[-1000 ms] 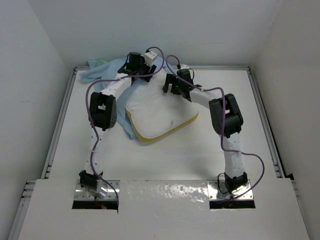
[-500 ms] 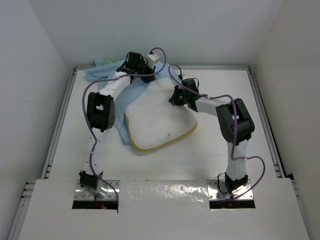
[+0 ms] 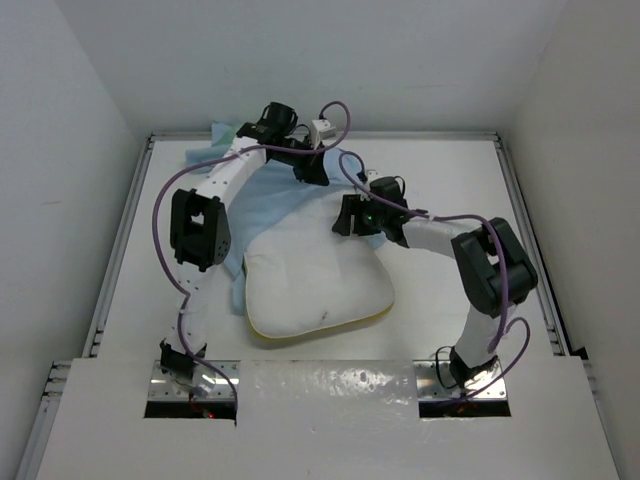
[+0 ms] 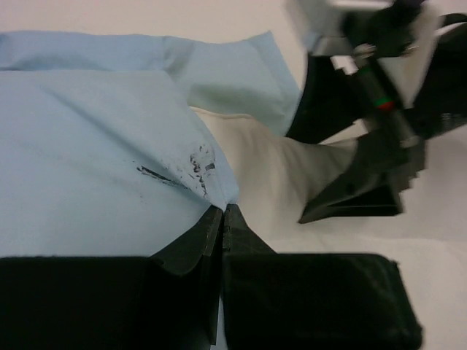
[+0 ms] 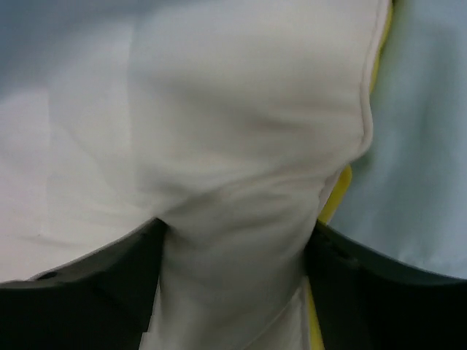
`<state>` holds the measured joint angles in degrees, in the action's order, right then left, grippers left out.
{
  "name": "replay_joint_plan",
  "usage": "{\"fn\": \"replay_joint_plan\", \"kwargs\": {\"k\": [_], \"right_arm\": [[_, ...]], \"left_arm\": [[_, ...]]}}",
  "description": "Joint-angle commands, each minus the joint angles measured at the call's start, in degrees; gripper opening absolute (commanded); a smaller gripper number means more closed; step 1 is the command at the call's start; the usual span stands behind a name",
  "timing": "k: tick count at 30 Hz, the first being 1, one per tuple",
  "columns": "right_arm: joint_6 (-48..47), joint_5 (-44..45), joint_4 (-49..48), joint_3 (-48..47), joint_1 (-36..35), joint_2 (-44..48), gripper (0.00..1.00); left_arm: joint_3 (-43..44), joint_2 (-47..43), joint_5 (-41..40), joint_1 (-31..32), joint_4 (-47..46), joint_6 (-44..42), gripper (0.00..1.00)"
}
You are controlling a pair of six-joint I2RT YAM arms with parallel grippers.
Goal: Put the pillow into the pillowcase
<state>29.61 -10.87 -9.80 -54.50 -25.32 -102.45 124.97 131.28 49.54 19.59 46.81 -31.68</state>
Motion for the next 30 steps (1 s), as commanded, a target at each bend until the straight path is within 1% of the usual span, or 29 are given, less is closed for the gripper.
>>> {"fn": "replay_joint_plan", "kwargs": {"k": [1,2,3,4,6,8,9,10,11,12,13,14,15,16,17,18,19,20,21,22,23,24,26,27,28,29,30], "right_arm": [[0.6,-0.4,-3.8,-5.0,-0.3,-5.4,0.59],[1.2,-0.7,-4.3,-6.5,-0.3,-6.8,0.44],[1.6,-1.8,-4.4,-7.6,-0.3,-9.4,0.13],[1.6,-1.9,-4.4,-8.8,-0.3,-10.3,0.00],[1.0,-2.1,-5.6,-11.9,-0.4,-10.4,0.00],[-0.8,-4.1,-10.1,-12.5,-1.3,-6.6,0.00],[-1.6,-5.3,-12.3,-11.9,-1.9,-4.5,0.00],[-4.0,-6.1,-16.4,-11.0,-3.8,0.3,0.00],[-5.6,-6.3,-17.8,-9.5,-4.8,3.0,0.00],[-7.7,-6.2,-19.2,-5.7,-5.7,5.5,0.00],[-9.4,-6.7,-24.7,-3.5,-7.1,7.6,0.00],[-9.5,-7.7,-27.2,0.1,-7.4,10.2,0.00],[-8.9,-9.3,-29.5,1.1,-7.3,10.6,0.00],[-8.5,-9.4,-31.5,1.6,-7.0,10.7,0.00],[-9.4,-8.6,-31.5,1.2,-6.8,9.7,0.00],[-9.9,-7.9,-31.5,0.6,-6.3,8.8,0.00],[-9.1,-7.1,-33.9,0.2,-5.2,7.8,0.00],[-7.4,-6.2,-36.8,0.4,-4.3,5.6,0.00],[-1.7,-2.8,-40.5,0.9,-3.2,4.3,0.00],[0.7,-0.7,-48.0,1.3,-1.0,2.8,0.00],[2.5,1.5,-50.3,1.1,-0.1,1.3,0.00],[4.5,7.7,-51.3,0.4,0.9,-1.3,0.00],[4.8,14.7,-50.2,-3.1,1.0,-3.9,0.00],[5.6,17.8,-48.1,-4.5,1.1,-6.9,0.00],[6.2,22.8,-46.1,-6.0,1.1,-8.3,0.00],[6.8,24.7,-43.5,-9.4,1.0,-9.6,0.00],[7.9,25.9,-39.8,-11.1,1.0,-10.6,0.00]], "left_arm": [[-0.4,-3.3,8.7,2.2,2.2,-1.8,0.00],[-0.3,-3.5,10.2,2.4,2.2,-1.8,0.00],[0.3,-3.6,13.6,2.6,2.5,-2.1,0.00],[0.7,-3.7,15.3,2.6,2.8,-2.4,0.00],[2.6,-4.1,17.9,2.6,3.6,-3.0,0.00],[4.3,-4.5,18.9,2.2,3.6,-2.6,0.00],[5.4,-4.6,18.8,1.9,2.2,0.2,0.00],[5.6,-4.6,17.9,1.5,-0.6,1.9,0.00],[6.0,-4.7,16.9,1.1,-0.8,2.5,0.00],[6.3,-4.7,16.3,0.4,-2.1,4.1,0.00],[6.9,-4.5,14.8,0.4,-1.8,3.9,0.00],[7.2,-4.3,16.0,0.4,-0.7,3.0,0.00],[8.2,-4.0,17.5,0.9,1.3,-0.5,0.00],[9.3,-3.8,19.2,1.5,7.6,-3.4,0.00],[12.0,-3.3,18.6,3.5,11.9,-12.1,0.00],[12.9,-3.1,16.0,4.7,21.7,-17.3,0.00],[13.0,-3.0,14.8,6.7,25.9,-25.8,0.00],[11.4,-3.2,14.6,7.1,28.7,-26.0,0.00],[9.3,-3.7,15.2,7.2,28.8,-25.1,0.00],[7.2,-4.4,18.1,6.8,28.9,-24.2,0.00],[3.9,-4.9,19.0,6.8,28.8,-23.5,0.00],[2.8,-5.5,19.8,6.8,28.9,-23.5,0.00],[0.8,-7.0,21.4,6.9,28.8,-23.7,0.00],[0.8,-7.3,23.0,6.9,28.8,-23.6,0.00],[1.1,-7.5,23.0,7.0,28.8,-23.2,0.00],[1.7,-7.5,22.4,7.4,28.7,-22.7,0.00],[1.8,-7.6,20.2,7.4,28.8,-22.8,0.00]]}}
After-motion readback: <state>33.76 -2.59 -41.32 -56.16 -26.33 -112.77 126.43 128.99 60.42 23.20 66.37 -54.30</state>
